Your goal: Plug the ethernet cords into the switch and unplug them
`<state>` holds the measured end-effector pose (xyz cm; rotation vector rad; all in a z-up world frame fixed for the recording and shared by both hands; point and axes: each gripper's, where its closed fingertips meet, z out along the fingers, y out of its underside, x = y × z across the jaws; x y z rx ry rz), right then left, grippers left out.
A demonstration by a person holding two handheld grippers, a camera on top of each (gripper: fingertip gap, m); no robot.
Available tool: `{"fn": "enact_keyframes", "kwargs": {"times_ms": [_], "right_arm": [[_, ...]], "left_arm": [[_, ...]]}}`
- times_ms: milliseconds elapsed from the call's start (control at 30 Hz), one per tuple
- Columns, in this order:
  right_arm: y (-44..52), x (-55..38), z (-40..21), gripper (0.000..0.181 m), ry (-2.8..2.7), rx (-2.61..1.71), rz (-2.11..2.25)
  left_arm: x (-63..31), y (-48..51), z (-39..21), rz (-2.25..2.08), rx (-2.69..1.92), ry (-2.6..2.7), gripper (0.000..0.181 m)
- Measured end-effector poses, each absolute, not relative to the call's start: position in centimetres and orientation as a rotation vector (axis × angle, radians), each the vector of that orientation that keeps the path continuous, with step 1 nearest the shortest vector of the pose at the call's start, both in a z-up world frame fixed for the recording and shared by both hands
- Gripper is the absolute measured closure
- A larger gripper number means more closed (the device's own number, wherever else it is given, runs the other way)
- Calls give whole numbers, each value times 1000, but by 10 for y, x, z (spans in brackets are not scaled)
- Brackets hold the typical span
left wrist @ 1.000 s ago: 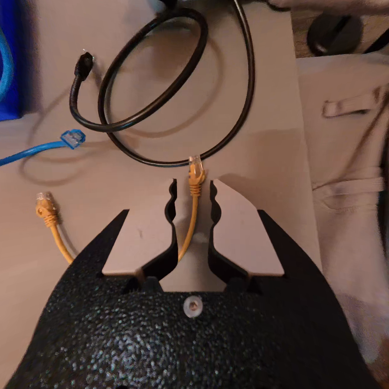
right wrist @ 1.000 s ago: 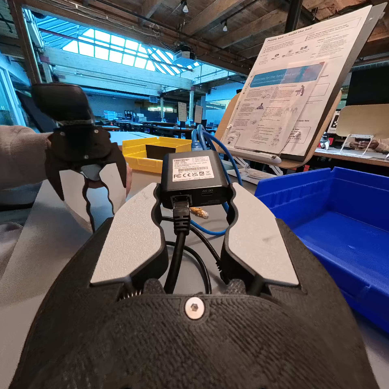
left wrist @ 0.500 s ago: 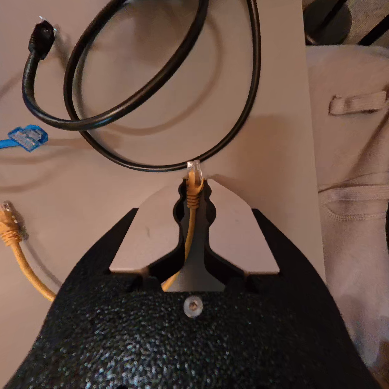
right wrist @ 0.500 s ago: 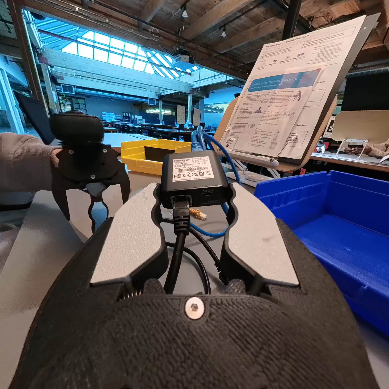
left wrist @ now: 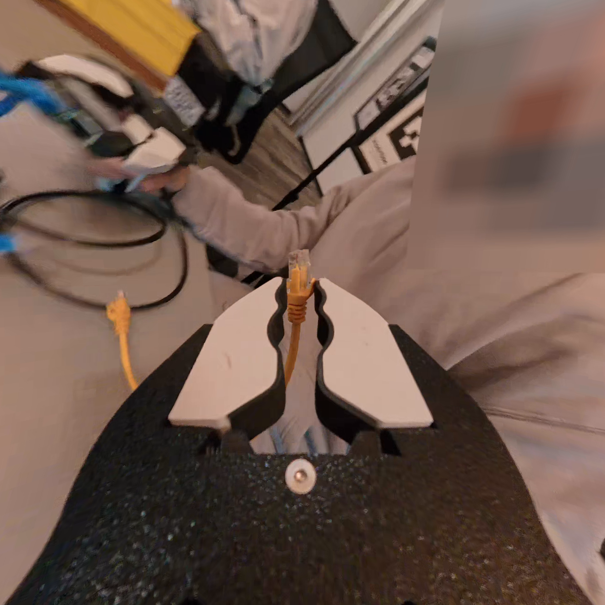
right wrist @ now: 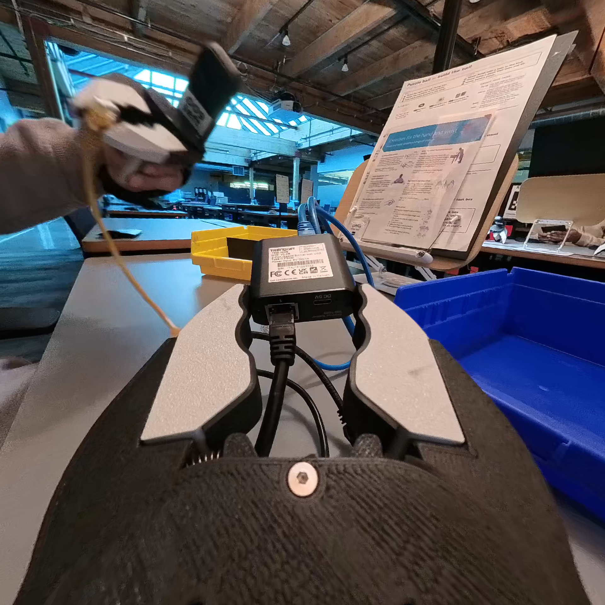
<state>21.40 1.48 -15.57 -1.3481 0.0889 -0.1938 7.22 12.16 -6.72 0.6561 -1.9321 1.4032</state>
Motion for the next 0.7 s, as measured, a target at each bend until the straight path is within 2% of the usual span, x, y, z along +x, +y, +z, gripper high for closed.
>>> {"fn": "enact_keyframes", "kwargs": {"times_ms": [133, 267, 433, 600, 700], "right_arm": [[14, 215, -155, 121, 95, -1343, -182], [13, 216, -154, 121, 102, -1332, -188], [12, 217, -154, 121, 109, -1330, -180], [13, 217, -154, 121, 101, -1334, -180], [14, 217, -155, 121, 98, -1336, -175]], "left_arm": [[124, 157, -110, 1251, 890, -2004, 166], [189, 199, -171, 1034, 995, -2428, 166], [233, 191, -217, 990, 942, -2560, 166], [249, 190, -261, 857, 767, -2919, 166], [261, 183, -262, 915, 768, -3080, 157]]}}
